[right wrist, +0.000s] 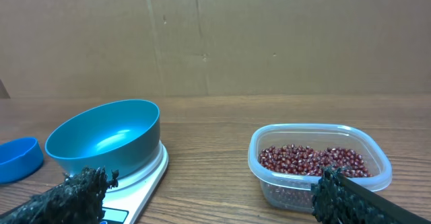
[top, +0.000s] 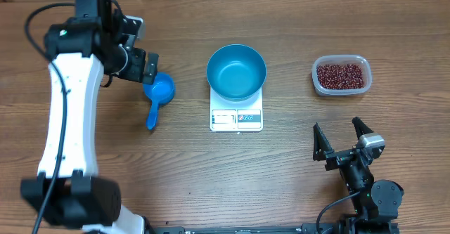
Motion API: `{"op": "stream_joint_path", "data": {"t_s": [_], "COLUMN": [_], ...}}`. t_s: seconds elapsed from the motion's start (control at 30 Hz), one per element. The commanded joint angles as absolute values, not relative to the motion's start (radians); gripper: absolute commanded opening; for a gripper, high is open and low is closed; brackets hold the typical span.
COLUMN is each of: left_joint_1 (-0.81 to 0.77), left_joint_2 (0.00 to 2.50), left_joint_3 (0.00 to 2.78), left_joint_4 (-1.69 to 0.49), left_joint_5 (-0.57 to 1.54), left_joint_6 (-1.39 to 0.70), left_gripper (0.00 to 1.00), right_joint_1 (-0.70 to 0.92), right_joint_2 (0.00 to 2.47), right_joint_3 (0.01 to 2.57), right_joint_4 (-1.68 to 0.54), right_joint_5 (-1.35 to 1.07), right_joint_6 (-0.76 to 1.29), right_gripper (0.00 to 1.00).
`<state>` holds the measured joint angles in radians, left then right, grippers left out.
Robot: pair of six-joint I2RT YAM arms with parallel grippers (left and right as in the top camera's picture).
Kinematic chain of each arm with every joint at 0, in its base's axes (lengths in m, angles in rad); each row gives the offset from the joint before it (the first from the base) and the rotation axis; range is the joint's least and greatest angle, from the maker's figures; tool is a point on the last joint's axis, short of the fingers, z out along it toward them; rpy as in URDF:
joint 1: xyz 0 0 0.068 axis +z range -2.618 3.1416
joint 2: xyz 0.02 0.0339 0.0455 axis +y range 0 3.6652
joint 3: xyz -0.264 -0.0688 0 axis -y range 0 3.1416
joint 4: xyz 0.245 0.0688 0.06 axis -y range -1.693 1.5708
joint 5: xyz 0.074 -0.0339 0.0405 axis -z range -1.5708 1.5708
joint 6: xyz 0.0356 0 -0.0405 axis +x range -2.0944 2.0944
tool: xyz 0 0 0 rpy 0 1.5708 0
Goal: Scoop item into bowl and weigh 150g on scale
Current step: 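Move the left gripper forward and down over the blue scoop's cup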
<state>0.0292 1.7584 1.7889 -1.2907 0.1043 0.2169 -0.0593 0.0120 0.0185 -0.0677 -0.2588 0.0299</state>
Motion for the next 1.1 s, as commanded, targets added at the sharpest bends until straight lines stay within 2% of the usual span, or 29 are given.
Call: {"op": "stream_joint_path", "data": {"t_s": [0.0,0.43,1.07], "left_joint_1": [0.044,0.079,0.079], "left_joint_2": [1.829,2.041,2.207], "left_joint_3": [1.816,1.816,1.815], "left_joint_4": [-1.295,-1.262,-1.202], "left_joint_5": [0.123,0.087,0.051], "left_joint_6": [0.24,0.24,0.239], "left_gripper": [1.0,1.0,1.0], "right_joint_1": [-0.067,-0.067,-0.067], "right_joint_2": [0.003,0.003,0.003], "right_joint_3": [0.008,0.008,0.008], "right_joint_4": [-0.061,-0.061,-0.061], "right_joint_5": [-0.266,-0.266,-0.266], "right_joint_6": [0.025,0.025,0.025], "right_gripper": [1.0,1.0,1.0]}}
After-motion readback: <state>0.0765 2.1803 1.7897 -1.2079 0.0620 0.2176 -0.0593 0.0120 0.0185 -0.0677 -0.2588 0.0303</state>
